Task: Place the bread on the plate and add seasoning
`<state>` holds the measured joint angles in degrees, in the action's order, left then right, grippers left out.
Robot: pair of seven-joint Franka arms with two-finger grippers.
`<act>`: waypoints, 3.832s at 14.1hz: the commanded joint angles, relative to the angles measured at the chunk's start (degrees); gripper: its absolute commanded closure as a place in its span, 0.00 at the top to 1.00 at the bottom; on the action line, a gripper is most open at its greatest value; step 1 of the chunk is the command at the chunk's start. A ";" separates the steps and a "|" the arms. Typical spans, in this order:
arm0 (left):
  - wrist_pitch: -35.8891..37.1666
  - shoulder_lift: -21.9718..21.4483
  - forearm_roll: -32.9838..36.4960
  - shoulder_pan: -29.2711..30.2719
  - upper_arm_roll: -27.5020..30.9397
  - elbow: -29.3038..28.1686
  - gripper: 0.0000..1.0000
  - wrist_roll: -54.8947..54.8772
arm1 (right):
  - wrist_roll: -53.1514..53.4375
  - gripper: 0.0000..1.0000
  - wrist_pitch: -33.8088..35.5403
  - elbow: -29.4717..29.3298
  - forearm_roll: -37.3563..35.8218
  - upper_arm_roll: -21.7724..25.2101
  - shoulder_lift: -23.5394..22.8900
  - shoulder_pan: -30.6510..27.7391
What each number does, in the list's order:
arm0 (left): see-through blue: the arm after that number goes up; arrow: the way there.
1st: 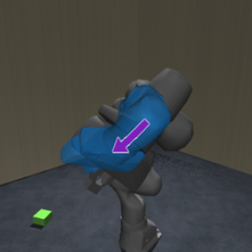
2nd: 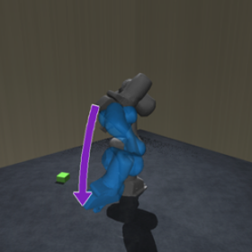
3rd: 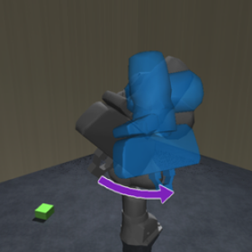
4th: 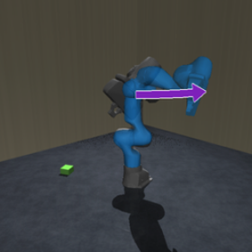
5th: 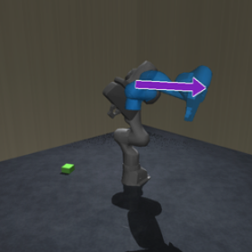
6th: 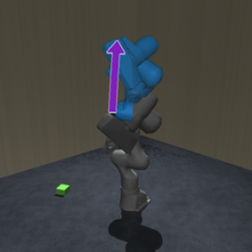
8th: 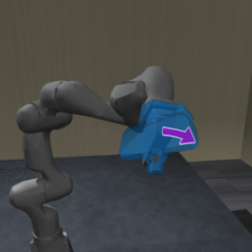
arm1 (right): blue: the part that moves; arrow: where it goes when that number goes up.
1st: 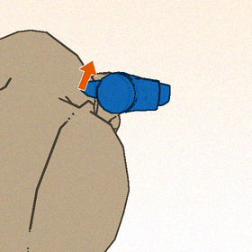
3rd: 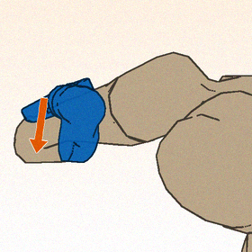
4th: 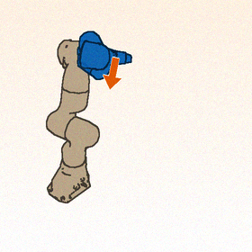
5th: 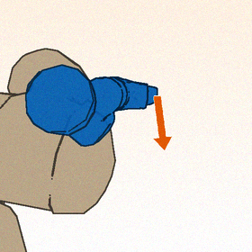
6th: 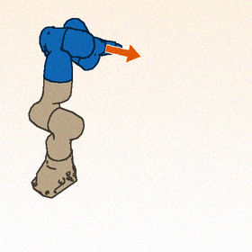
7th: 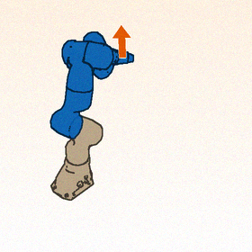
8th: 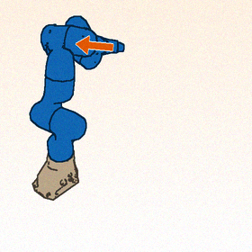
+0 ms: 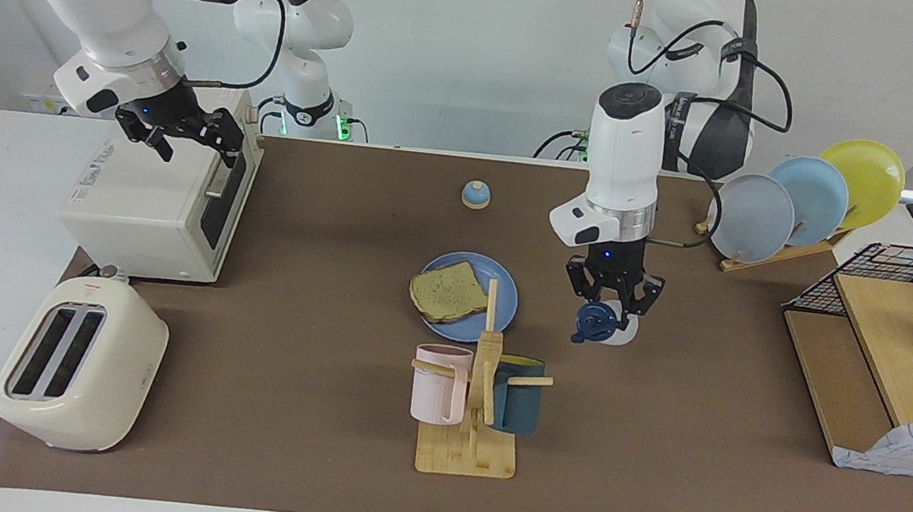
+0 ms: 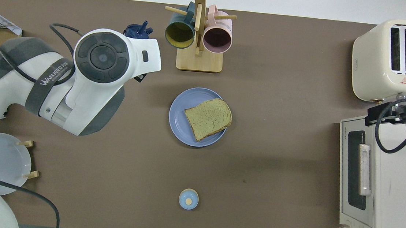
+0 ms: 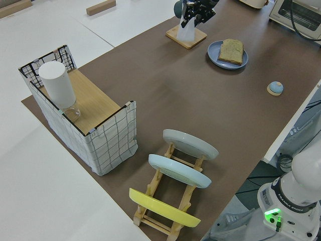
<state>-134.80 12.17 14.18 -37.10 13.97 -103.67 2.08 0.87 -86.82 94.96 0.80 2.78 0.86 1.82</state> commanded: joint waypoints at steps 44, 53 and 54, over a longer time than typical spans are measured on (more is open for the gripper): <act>-65.77 12.38 -1.78 5.11 7.30 -23.40 1.00 16.64 | -1.13 1.00 -0.72 1.46 0.08 -0.32 1.16 -0.67; -41.74 -10.39 -1.78 -6.12 7.22 -36.00 1.00 15.41 | -1.13 1.00 -0.72 1.46 0.08 -0.32 1.16 -0.67; -36.38 -12.41 -1.78 -7.44 7.13 -35.21 1.00 15.41 | -1.13 1.00 -0.72 1.37 0.08 -0.32 1.16 -0.67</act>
<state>-180.82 6.19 12.35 -41.33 20.27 -138.15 18.50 0.87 -86.82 94.96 0.80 2.78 0.86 1.82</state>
